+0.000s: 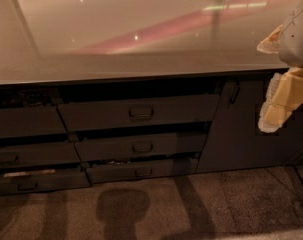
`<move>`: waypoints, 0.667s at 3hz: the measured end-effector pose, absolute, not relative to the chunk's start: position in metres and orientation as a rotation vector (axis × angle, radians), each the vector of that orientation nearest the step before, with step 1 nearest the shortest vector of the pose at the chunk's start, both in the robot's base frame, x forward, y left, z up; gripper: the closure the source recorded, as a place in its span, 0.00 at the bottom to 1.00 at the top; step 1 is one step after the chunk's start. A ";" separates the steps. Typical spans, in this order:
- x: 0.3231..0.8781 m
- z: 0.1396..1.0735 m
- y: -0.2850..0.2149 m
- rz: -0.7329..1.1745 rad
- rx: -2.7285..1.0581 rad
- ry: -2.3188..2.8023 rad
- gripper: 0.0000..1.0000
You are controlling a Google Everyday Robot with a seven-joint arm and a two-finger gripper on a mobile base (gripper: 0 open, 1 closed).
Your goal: Open top drawer
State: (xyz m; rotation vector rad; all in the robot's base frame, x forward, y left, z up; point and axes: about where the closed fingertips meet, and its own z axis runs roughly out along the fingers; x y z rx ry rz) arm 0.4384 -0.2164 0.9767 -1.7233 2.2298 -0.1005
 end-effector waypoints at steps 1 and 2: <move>0.439 0.977 -0.216 -0.101 -1.723 2.230 0.00; 0.465 0.934 -0.229 -0.007 -1.703 2.322 0.00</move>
Offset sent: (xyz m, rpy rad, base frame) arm 0.0867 -0.0452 -0.1408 0.0751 0.3268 -0.1436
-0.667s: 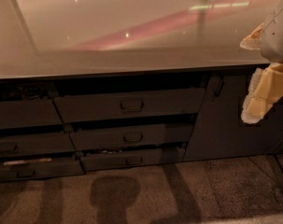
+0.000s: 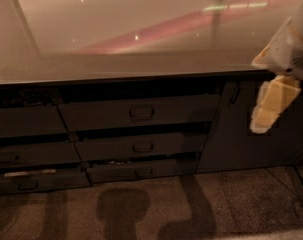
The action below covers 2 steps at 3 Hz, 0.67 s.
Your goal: Open top drawer
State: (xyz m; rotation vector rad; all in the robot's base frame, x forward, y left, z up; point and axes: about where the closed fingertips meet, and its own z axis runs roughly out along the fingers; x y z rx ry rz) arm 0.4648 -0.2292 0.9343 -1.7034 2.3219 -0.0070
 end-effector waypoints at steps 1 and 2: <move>0.500 0.875 -0.235 0.131 -1.714 2.425 0.00; 0.527 0.825 -0.239 0.224 -1.714 2.493 0.00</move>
Offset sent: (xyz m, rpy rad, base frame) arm 0.0817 -0.0182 -0.1518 0.0431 0.3453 -0.0624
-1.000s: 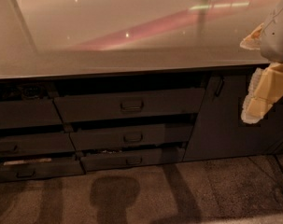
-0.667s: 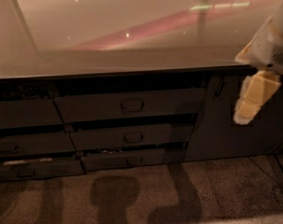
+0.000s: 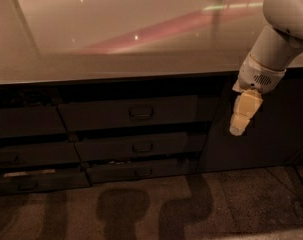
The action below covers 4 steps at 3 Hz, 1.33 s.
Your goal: Open top drawer
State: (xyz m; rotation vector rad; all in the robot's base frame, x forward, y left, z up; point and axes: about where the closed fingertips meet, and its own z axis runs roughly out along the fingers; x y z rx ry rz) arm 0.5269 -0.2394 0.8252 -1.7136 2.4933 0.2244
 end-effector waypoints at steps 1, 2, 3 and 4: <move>0.527 0.825 -0.239 0.224 -1.714 2.493 0.00; 0.521 0.821 -0.237 0.157 -1.742 2.420 0.00; 0.476 0.806 -0.246 -0.003 -1.700 2.319 0.00; 0.476 0.807 -0.245 -0.015 -1.700 2.327 0.00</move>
Offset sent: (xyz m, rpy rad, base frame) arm -0.0207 0.0074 -0.0069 -0.0282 -0.2049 0.1177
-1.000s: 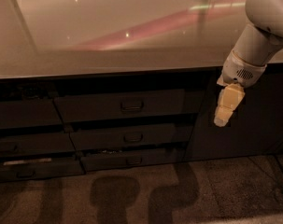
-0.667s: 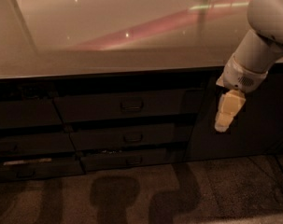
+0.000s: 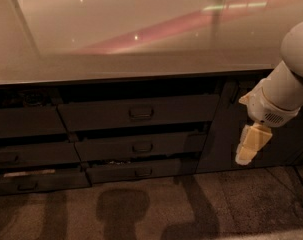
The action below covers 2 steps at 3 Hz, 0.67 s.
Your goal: Open top drawer
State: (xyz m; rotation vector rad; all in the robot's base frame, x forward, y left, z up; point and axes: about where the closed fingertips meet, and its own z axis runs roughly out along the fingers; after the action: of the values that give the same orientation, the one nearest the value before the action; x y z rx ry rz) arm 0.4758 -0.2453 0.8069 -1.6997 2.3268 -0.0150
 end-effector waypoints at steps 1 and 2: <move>0.477 0.804 -0.241 -0.152 -1.705 2.358 0.00; 0.479 0.803 -0.233 -0.384 -1.708 2.399 0.00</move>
Offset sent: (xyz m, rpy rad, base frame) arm 0.0034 0.0363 0.0126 -0.6576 -0.1987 -0.1517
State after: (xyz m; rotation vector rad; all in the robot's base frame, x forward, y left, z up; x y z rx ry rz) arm 0.4792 -0.2331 0.8031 -1.7081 2.3987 -0.3838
